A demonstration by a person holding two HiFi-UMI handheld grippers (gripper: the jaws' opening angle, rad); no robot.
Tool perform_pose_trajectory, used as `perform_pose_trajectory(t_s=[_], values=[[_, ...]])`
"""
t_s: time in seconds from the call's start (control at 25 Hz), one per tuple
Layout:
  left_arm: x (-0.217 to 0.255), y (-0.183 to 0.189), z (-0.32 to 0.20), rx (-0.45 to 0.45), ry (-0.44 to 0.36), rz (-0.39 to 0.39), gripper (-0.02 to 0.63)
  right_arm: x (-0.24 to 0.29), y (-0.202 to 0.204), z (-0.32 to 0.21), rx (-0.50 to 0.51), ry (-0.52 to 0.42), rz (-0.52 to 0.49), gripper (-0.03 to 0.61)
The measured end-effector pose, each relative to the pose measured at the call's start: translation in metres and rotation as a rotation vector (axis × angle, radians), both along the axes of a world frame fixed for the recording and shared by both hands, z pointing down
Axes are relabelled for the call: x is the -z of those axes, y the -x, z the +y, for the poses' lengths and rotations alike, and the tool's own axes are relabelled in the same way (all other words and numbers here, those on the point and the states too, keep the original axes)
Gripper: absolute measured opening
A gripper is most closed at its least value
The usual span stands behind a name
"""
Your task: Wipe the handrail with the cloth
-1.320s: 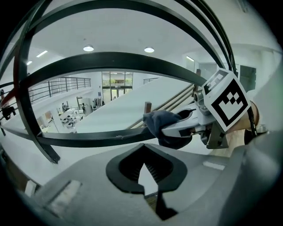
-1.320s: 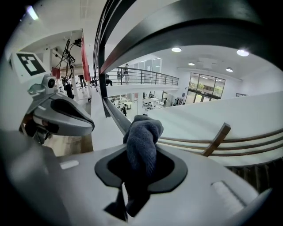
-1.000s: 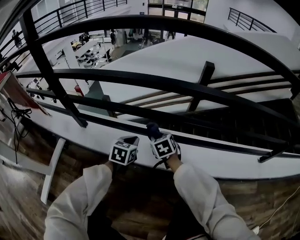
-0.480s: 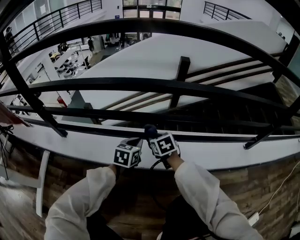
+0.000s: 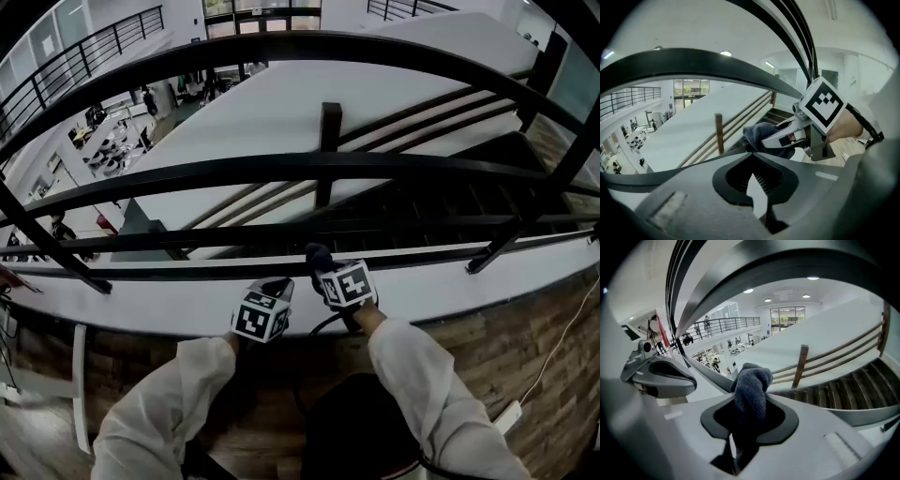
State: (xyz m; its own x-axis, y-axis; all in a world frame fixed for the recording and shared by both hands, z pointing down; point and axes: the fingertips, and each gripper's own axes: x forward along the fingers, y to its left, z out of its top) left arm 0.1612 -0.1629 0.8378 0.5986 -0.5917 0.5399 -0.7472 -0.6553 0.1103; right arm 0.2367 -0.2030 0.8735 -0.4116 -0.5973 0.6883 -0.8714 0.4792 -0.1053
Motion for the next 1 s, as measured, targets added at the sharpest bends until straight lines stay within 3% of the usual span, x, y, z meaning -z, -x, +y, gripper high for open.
perform_pose_trajectory(t_s=[0.16, 0.48, 0.68, 0.84, 1.0], values=[[0.007, -0.037, 0.012, -0.07, 0.018, -0.023, 0.002, 0.0, -0.066, 0.003, -0.11, -0.017, -0.063, 0.097], [0.022, -0.103, -0.012, -0.066, 0.015, -0.019, 0.002, 0.005, -0.167, -0.011, -0.289, -0.05, -0.15, 0.095], [0.021, -0.155, -0.014, -0.096, 0.028, -0.028, 0.002, 0.006, -0.22, -0.011, -0.328, -0.087, -0.101, 0.095], [0.021, -0.206, -0.011, -0.135, 0.045, 0.007, 0.002, 0.007, -0.261, -0.012, -0.364, -0.104, -0.095, 0.095], [0.017, -0.254, -0.017, -0.157, 0.015, 0.015, 0.002, 0.012, -0.278, -0.011, -0.301, -0.193, 0.038, 0.095]])
